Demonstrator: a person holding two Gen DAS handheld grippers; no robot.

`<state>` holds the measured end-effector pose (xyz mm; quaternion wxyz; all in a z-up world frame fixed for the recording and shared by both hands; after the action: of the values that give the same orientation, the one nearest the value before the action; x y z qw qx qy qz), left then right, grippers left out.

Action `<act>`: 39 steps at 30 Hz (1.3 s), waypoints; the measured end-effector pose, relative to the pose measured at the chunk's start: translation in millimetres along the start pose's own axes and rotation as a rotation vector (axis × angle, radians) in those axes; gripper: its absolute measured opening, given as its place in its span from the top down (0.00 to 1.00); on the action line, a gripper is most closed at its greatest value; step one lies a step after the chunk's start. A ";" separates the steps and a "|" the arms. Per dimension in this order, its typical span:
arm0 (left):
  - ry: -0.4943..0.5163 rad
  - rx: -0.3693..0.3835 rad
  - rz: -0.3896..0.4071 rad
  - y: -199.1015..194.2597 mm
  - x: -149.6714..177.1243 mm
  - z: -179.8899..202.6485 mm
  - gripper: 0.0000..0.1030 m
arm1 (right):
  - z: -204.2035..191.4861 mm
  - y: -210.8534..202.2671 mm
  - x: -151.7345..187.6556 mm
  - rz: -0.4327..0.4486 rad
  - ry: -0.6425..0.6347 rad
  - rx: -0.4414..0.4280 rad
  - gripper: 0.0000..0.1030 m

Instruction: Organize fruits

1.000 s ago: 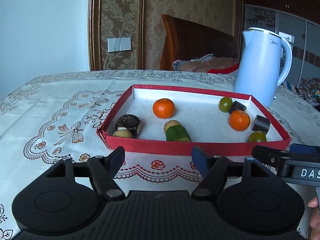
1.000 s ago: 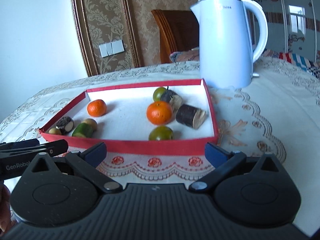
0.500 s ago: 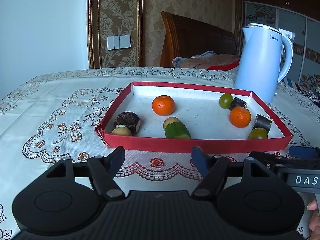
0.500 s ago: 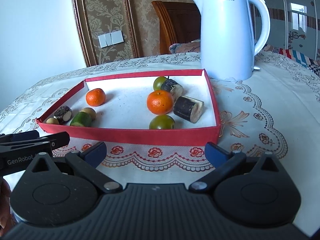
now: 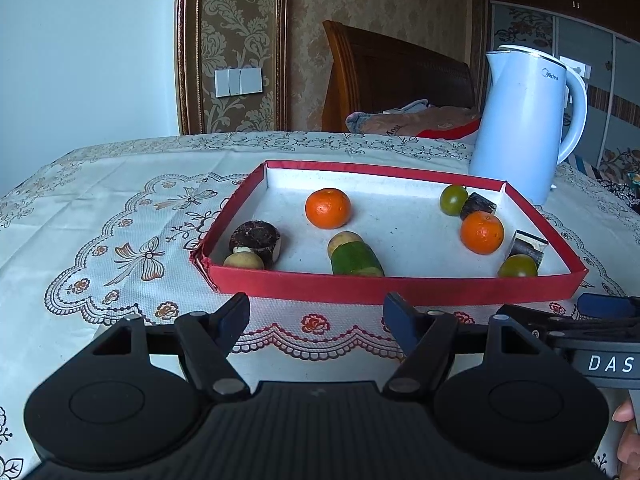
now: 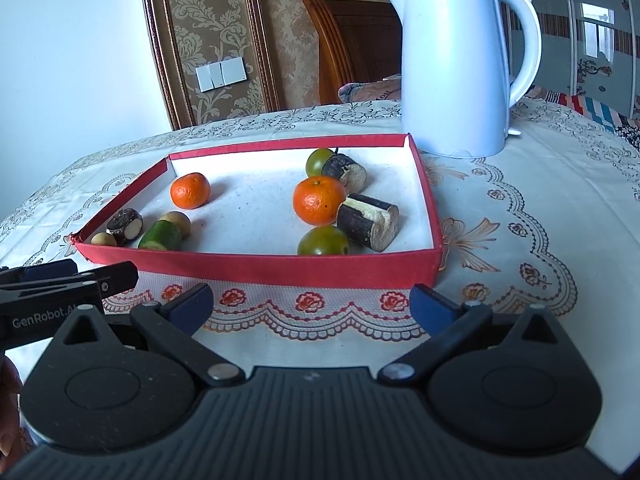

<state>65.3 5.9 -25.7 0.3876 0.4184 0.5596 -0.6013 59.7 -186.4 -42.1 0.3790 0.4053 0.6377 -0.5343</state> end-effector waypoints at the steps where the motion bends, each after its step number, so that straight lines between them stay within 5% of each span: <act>1: 0.001 0.000 0.000 0.1 0.0 0.1 0.29 | 0.1 0.3 0.1 -0.001 0.000 0.000 0.00; 39: 0.002 -0.004 -0.008 -0.2 1.2 -0.4 0.28 | 0.6 2.9 2.2 -0.016 0.000 -0.003 0.00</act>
<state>64.7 6.3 -26.7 0.3855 0.4162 0.5628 -0.6012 61.5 -186.5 -45.3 0.3753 0.3998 0.6415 -0.5364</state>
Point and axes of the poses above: each gripper's, at about its wrist camera, not at the fingertips, and y roughly the way its jaws point, z to its right, x to its underside, the point moved 4 cm from there along y, roughly the way its jaws point, and after that the axes turned 11 degrees about z, right-handed, at the moved point
